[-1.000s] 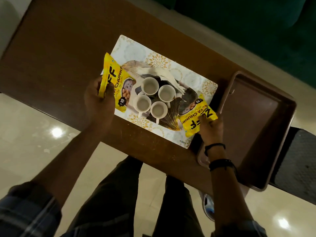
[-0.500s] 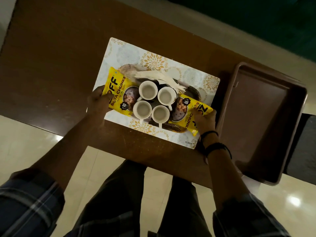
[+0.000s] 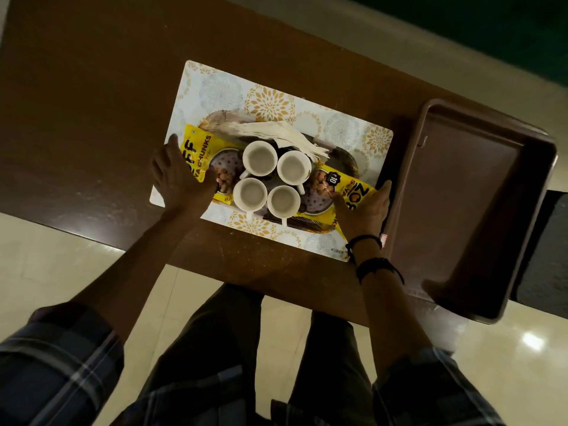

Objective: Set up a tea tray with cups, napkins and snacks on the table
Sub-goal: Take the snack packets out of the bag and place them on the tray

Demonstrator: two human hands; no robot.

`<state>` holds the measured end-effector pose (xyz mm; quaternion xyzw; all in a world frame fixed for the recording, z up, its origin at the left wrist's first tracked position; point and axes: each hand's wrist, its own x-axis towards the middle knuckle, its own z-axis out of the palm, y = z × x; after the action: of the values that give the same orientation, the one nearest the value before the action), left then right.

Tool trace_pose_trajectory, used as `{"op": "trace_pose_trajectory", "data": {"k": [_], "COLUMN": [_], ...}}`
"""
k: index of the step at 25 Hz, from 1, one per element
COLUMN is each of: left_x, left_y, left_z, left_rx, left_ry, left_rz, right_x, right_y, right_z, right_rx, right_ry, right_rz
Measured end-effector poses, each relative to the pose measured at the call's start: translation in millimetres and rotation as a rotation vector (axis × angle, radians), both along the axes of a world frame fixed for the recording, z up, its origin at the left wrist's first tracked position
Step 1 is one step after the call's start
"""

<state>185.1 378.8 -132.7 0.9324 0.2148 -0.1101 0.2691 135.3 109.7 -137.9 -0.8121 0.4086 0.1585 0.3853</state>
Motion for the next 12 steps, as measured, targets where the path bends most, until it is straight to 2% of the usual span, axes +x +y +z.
{"op": "trace_pose_trajectory", "data": {"k": [2, 6, 9, 12], "left_x": [-7, -28, -50, -79], "left_y": [-22, -82, -132, -183], "left_z": [16, 44, 57, 58], "left_rx": [-0.025, -0.092, -0.185, -0.316], "left_ry": [-0.076, -0.131, -0.191, -0.193], "left_rz": [-0.04, -0.127, -0.227, -0.318], "right_x": [-6, -23, -42, -67], "right_y": [0, -16, -49, -100], "right_z": [11, 31, 42, 46], "right_rx": [0.057, 0.045, 0.058, 0.08], "right_ry": [-0.073, -0.202, -0.255, -0.272], "right_rz": [-0.005, -0.054, -0.131, -0.3]}}
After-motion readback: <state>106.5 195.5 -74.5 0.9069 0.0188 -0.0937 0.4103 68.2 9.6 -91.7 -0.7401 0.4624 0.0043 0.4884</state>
